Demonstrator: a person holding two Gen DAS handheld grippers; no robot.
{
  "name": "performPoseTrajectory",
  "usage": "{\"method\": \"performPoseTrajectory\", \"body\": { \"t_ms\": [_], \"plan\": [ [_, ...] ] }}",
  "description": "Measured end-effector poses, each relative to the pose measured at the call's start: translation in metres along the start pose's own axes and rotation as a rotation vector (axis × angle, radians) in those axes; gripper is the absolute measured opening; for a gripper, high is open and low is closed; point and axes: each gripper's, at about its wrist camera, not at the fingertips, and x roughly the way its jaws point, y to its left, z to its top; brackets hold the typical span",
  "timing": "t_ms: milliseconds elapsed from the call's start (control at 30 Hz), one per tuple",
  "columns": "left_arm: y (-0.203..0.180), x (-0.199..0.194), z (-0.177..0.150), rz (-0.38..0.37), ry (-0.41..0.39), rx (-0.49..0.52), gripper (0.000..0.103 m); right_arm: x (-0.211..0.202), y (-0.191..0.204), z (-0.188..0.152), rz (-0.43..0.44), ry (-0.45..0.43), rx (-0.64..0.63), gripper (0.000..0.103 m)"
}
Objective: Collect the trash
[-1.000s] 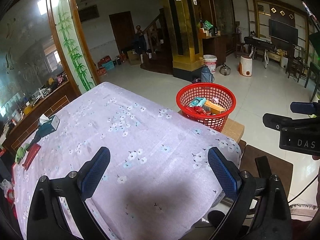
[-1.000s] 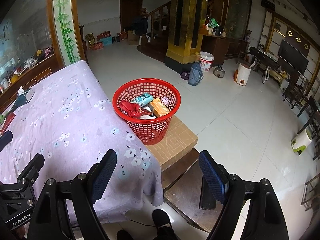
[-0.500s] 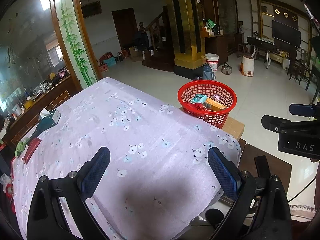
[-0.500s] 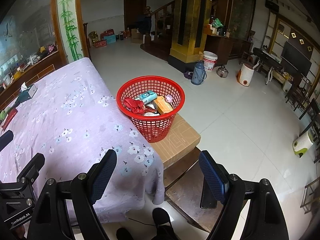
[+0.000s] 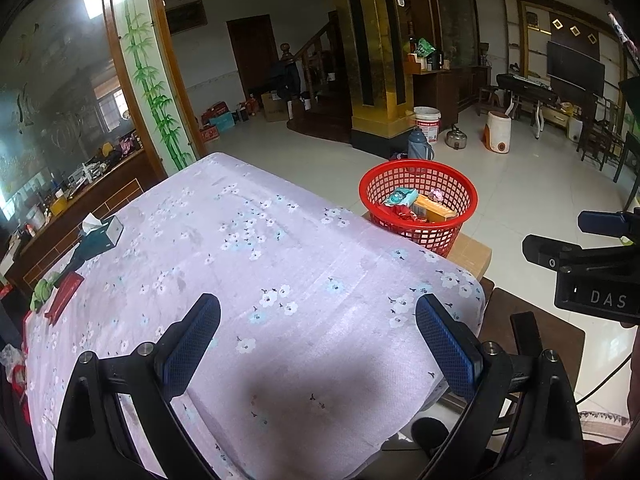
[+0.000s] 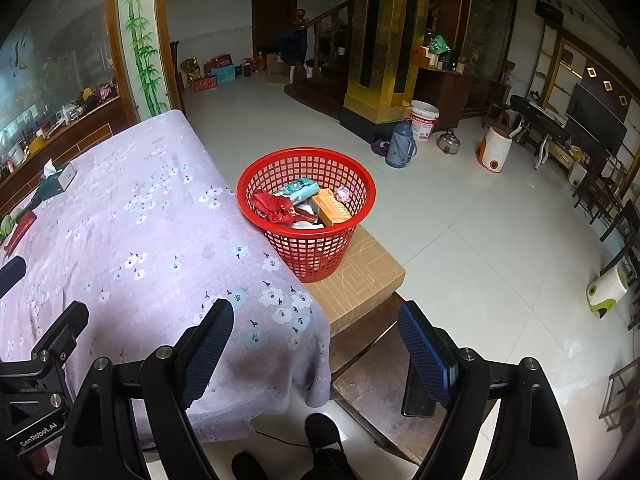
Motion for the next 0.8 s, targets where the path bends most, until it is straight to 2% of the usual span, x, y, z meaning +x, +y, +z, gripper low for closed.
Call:
{"method": "performPoseTrajectory", "body": {
  "t_ms": [800],
  "plan": [
    [0.0076,0.0023,0.0011,-0.006,0.004,-0.012,0.097,0.0088,0.0086,0.0097,-0.007,0.015,-0.024,0.087]
  ]
}}
